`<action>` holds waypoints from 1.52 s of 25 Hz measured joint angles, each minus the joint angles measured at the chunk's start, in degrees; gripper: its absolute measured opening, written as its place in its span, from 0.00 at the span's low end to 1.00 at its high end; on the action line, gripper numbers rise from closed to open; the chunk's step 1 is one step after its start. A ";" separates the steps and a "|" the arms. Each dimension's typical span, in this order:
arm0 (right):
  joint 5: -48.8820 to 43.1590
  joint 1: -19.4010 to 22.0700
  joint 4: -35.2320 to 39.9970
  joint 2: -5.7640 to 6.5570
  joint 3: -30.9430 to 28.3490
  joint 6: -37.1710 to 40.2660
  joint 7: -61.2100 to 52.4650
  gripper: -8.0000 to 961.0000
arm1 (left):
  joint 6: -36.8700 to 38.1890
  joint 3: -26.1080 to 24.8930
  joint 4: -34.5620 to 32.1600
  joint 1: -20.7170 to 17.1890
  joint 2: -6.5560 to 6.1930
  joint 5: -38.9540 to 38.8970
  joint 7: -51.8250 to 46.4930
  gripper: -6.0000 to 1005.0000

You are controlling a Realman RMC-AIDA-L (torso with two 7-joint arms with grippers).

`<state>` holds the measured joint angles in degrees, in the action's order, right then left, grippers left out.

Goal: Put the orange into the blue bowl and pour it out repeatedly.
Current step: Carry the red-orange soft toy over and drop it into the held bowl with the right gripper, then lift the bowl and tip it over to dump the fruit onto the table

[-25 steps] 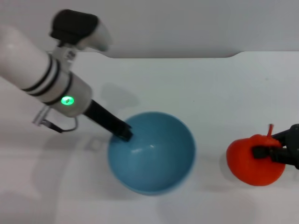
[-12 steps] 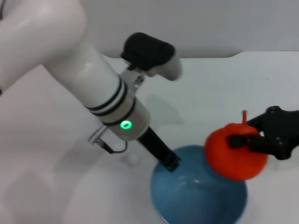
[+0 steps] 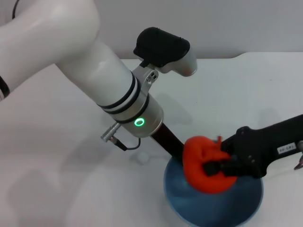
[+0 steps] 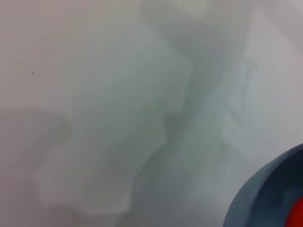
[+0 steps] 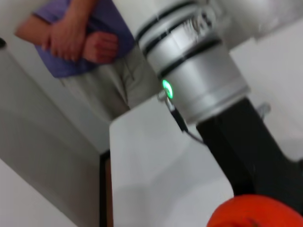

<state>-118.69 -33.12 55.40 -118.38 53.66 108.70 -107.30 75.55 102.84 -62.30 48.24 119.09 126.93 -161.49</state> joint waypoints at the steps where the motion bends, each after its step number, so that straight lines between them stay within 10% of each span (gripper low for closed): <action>1: -0.14 0.14 0.31 -0.02 0.50 -0.36 -0.42 0.17 | -0.03 -0.25 -0.01 0.06 0.00 0.14 0.07 0.00; 11: -0.28 2.87 6.09 0.05 -0.04 -0.46 -2.16 0.44 | -0.96 -3.40 0.14 -0.12 -0.44 2.42 0.33 0.00; 24: -0.35 6.51 7.64 1.60 -8.30 -1.27 -8.91 0.49 | -2.81 -7.22 -0.30 -1.85 -0.81 10.82 0.48 0.00; 38: -14.98 9.71 5.86 2.90 -18.05 -4.23 -20.81 0.49 | -26.83 0.43 -20.99 -16.57 -0.97 22.82 10.20 0.00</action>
<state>-133.67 -23.41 61.26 -115.49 35.62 104.48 -128.12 48.72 103.27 -83.28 31.67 118.12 149.75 -151.29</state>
